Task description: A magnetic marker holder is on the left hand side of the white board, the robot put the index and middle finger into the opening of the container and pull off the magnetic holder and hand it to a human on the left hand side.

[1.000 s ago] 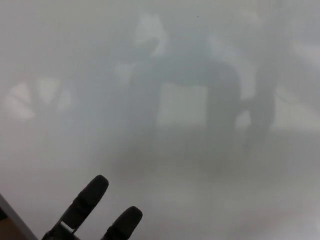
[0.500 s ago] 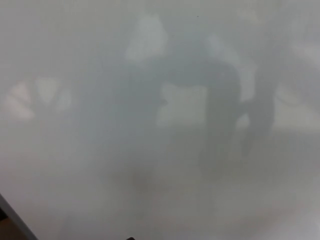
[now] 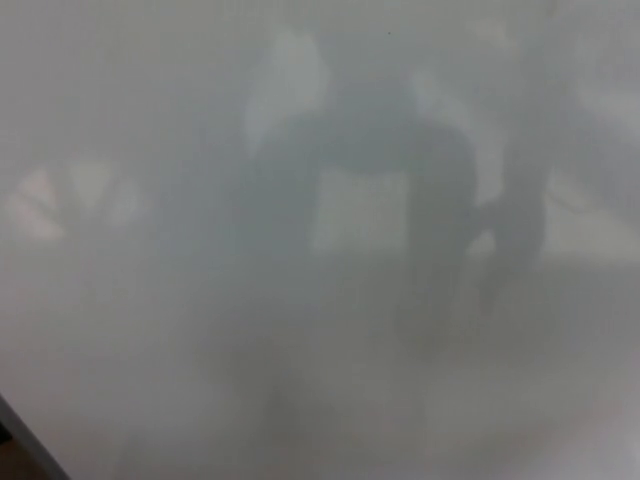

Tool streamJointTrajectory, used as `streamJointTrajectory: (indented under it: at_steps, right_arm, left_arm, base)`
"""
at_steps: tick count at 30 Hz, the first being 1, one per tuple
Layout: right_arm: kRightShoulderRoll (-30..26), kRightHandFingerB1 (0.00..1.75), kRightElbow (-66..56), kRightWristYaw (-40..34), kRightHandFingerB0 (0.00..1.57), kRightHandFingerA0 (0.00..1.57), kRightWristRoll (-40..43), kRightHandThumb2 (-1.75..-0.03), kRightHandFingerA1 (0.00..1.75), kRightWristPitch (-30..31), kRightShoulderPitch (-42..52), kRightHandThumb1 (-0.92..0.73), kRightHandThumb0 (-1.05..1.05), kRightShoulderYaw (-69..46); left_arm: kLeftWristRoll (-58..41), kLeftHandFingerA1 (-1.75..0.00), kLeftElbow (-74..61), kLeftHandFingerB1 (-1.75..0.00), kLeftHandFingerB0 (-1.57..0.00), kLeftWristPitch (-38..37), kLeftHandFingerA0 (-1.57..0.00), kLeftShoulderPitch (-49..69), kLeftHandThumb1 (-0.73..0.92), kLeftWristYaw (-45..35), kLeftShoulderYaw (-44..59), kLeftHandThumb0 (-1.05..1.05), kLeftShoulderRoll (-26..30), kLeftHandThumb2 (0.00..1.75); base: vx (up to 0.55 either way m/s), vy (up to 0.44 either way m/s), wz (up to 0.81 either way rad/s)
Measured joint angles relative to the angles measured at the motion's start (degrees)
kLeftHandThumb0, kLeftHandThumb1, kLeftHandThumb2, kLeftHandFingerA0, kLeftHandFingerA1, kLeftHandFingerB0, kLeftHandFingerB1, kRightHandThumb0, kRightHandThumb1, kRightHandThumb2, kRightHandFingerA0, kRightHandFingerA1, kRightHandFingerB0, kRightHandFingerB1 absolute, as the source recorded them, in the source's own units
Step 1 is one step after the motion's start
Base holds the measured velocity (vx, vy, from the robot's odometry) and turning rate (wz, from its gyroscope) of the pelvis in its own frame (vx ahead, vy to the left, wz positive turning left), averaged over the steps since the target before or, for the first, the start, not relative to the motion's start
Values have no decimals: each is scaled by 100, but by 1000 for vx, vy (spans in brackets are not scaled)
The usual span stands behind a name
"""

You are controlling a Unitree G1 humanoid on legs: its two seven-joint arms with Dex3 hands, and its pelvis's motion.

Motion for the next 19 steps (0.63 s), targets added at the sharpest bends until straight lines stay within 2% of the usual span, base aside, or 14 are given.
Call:
streamJointTrajectory:
  at_steps: [3, 4, 6, 8, 9, 10, 11, 15, 16, 17, 18, 19]
  right_arm:
    - [-1, 26, -1, 0, 2, 78, 0, -90, 64, 8, -235, -63, -54, -20]
    - [-1, 18, -2, 0, 8, 80, 0, -66, 52, 11, -296, -76, -48, -24]
    - [-1, 25, -5, 0, 5, 80, 0, -62, 51, 16, -550, -76, -48, -43]
    - [-1, 25, -6, -1, 5, 80, 0, -62, 51, 20, -748, -76, -48, -53]
    - [-1, 25, -5, -1, 5, 81, 1, -62, 51, 23, -847, -76, -47, -63]
    - [-1, 25, -4, -2, 5, 81, 1, -62, 51, 25, -902, -76, -47, -70]
    - [-1, 25, -4, -2, 4, 78, 1, -62, 51, 28, -979, -77, -47, -77]
    - [-2, 18, 0, -15, 8, 78, 1, -66, 52, 49, -1211, -76, -47, -94]
    - [-2, 18, 0, -19, 8, 80, 1, -66, 52, 57, -1247, -75, -47, -98]
    - [-2, 18, 1, -25, 8, 80, 1, -66, 52, 67, -1285, -75, -47, -104]
    - [-2, 19, 1, -28, 9, 79, 1, -66, 52, 71, -1297, -76, -48, -106]
    - [-2, 19, 3, -30, 9, 79, 1, -66, 52, 78, -1310, -76, -48, -110]
  left_arm:
    - [332, -42, 368, -34, -25, -279, -32, -301, 58, 388, -169, -40, 12, 58]
    - [390, -41, 429, -32, -25, -325, -32, -365, 59, 460, -193, -38, 15, 58]
    - [608, -42, 659, -31, -24, -520, -32, -631, 59, 732, -277, -39, 38, 58]
    - [781, -42, 832, -31, -24, -683, -32, -840, 59, 948, -342, -39, 82, 58]
    - [884, -48, 934, -41, -22, -780, -27, -953, 49, 1069, -386, -46, 115, 72]
    - [941, -48, 994, -41, -22, -839, -27, -1016, 49, 1139, -408, -46, 132, 72]
    - [1035, -42, 1081, -31, -23, -929, -28, -1103, 55, 1245, -441, -44, 157, 57]
    - [1394, -42, 1433, -31, -24, -1306, -30, -1378, 53, 1664, -556, -44, 231, 56]
    - [1475, -47, 1508, -40, -19, -1390, -24, -1424, 44, 1750, -581, -51, 241, 70]
    - [1582, -47, 1613, -40, -19, -1511, -24, -1485, 44, 1875, -617, -51, 251, 70]
    - [1622, -41, 1656, -31, -24, -1565, -29, -1507, 53, 1928, -629, -45, 253, 56]
    - [1690, -41, 1720, -31, -24, -1641, -29, -1535, 53, 1999, -648, -45, 259, 56]
  base:
    - [0, 0, 0]
    - [0, 0, 0]
    - [0, 0, 0]
    - [0, 0, 0]
    - [0, 0, 0]
    - [0, 0, 0]
    - [0, 0, 0]
    - [0, 0, 0]
    - [0, 0, 0]
    - [0, 0, 0]
    - [0, 0, 0]
    - [0, 0, 0]
